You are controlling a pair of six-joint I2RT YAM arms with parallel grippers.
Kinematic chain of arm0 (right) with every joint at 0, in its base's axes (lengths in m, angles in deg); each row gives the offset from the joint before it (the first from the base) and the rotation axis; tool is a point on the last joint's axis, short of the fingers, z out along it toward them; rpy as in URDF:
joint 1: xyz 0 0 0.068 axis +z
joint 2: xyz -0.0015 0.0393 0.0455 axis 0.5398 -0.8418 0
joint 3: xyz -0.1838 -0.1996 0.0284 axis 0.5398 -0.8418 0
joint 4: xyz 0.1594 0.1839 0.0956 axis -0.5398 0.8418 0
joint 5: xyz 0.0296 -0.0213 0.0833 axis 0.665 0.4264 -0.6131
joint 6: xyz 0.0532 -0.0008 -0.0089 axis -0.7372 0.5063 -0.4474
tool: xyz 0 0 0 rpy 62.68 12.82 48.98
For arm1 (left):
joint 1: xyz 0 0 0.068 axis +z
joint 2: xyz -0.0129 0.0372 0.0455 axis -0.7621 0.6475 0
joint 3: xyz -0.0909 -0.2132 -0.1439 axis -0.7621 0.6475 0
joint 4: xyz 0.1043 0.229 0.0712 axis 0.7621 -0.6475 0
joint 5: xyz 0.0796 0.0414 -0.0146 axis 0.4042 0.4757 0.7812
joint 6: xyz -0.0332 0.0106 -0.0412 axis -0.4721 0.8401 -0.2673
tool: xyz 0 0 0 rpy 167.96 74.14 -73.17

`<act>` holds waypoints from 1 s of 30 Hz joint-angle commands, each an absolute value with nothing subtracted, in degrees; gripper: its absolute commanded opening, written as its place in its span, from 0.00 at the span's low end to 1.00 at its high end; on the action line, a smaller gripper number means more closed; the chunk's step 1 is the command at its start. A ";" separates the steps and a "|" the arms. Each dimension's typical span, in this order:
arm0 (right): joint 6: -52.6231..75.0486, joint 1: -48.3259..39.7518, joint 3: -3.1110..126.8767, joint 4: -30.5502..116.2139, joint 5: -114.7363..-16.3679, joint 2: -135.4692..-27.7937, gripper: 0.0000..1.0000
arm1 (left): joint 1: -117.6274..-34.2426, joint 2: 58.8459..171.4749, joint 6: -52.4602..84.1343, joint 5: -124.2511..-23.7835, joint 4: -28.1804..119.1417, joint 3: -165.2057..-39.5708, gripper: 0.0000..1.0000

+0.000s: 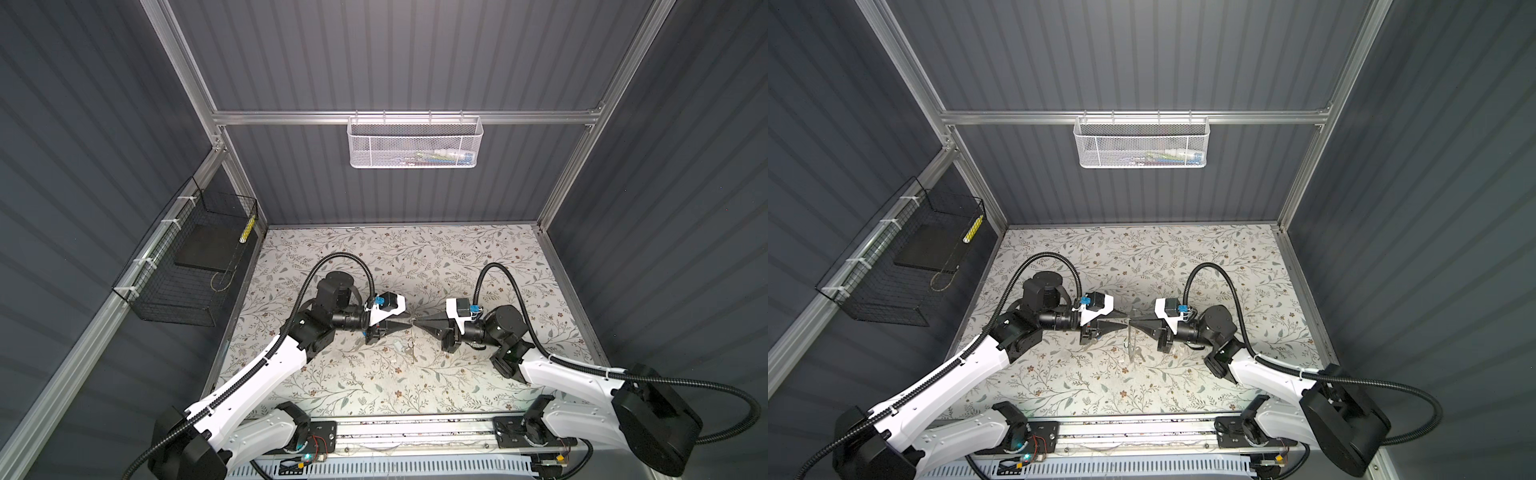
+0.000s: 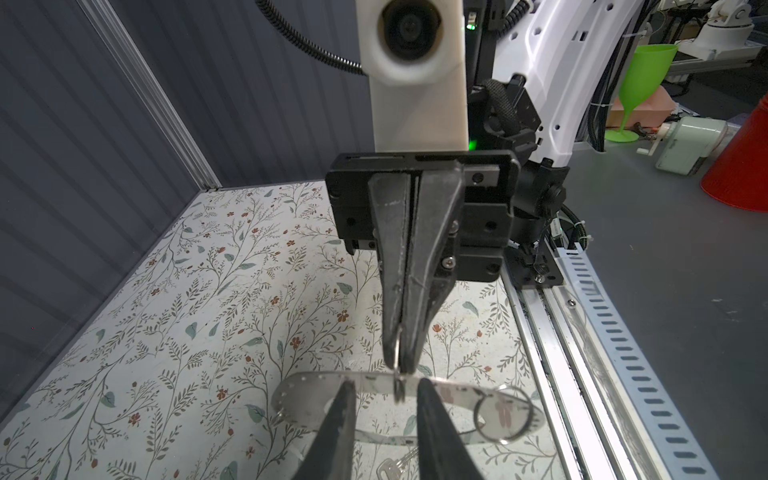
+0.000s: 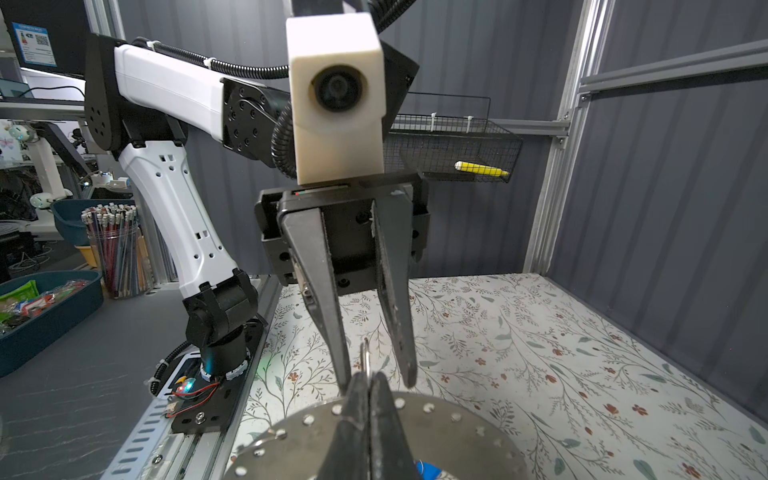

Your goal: Put the keys on the keyring

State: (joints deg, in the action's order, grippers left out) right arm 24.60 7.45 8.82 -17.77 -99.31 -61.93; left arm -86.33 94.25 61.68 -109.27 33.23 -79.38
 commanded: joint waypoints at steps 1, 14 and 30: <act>25.41 7.59 8.53 -21.99 -100.15 -61.22 0.00 | -86.47 92.77 60.11 -106.44 33.02 -77.90 0.29; 46.51 7.59 6.47 -7.29 -92.42 -51.98 0.00 | -86.43 90.91 43.57 -78.19 30.68 -75.30 0.29; 66.51 7.63 8.75 9.01 -82.02 -47.07 0.00 | -84.36 99.37 20.77 -57.53 18.83 -78.43 0.80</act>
State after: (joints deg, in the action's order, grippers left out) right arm 62.08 7.45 6.72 5.92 -85.52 -47.52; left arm -85.15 96.02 28.52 -60.37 25.71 -75.25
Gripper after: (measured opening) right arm 0.050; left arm 0.787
